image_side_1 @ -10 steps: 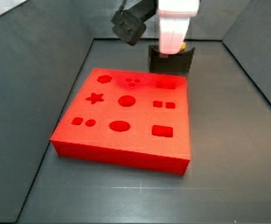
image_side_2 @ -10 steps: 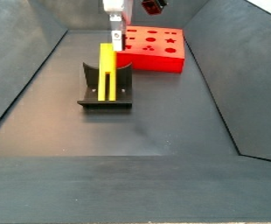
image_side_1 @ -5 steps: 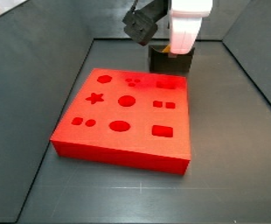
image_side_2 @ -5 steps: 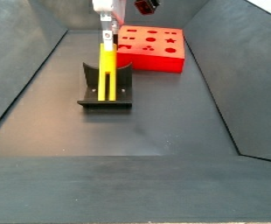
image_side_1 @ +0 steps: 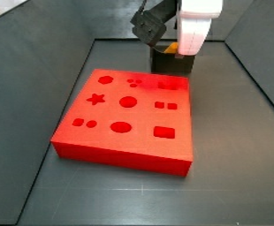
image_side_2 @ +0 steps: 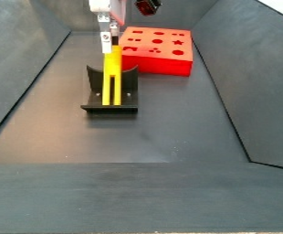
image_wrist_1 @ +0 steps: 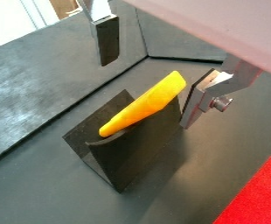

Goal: Pick up the square-circle object. Move up. Place the square-circle object on the fixture. Regrasp the square-circle object. Rotate the square-circle object. Move to above the board. Insert the square-circle object.
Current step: Regrasp the square-circle object, then rotate the square-circle object.

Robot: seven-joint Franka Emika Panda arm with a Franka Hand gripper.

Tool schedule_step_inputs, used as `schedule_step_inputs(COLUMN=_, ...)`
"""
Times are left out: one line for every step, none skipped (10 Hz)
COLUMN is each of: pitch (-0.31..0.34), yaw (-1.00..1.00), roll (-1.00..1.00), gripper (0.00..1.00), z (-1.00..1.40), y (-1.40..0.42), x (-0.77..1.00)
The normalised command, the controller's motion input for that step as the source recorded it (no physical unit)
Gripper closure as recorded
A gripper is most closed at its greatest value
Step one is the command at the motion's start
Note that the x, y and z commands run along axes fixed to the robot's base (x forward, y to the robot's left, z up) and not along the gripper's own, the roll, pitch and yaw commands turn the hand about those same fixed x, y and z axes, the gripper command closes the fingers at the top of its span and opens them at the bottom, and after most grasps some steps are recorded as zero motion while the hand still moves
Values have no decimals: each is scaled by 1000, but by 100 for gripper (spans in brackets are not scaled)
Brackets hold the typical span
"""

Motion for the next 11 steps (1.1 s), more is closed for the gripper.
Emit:
schedule_step_inputs(pitch=0, yaw=0, roll=0, gripper=100, z=167, y=500, x=0)
schedule_step_inputs(pitch=0, yaw=0, roll=0, gripper=100, z=754, y=196, x=-1000)
schedule_step_inputs(pitch=-11, yaw=-5, roll=-15, gripper=100, z=751, y=188, x=-1000)
schedule_step_inputs(pitch=-13, yaw=-16, roll=-45, gripper=100, z=736, y=171, x=-1000)
schedule_step_inputs(pitch=-10, yaw=-23, roll=-64, gripper=100, z=723, y=161, x=-1000)
schedule_step_inputs(pitch=0, yaw=-34, roll=-100, gripper=100, z=695, y=150, x=-1000)
schedule_step_inputs(pitch=6, yaw=-42, roll=-130, gripper=100, z=666, y=142, x=-1000)
schedule_step_inputs(pitch=6, yaw=-41, roll=-137, gripper=100, z=638, y=133, x=-1000)
schedule_step_inputs(pitch=1, yaw=-38, roll=-128, gripper=100, z=601, y=123, x=-1000)
schedule_step_inputs(pitch=6, yaw=-37, roll=-121, gripper=100, z=547, y=113, x=-1000)
schedule_step_inputs(pitch=21, yaw=-35, roll=-115, gripper=100, z=437, y=94, x=-1000)
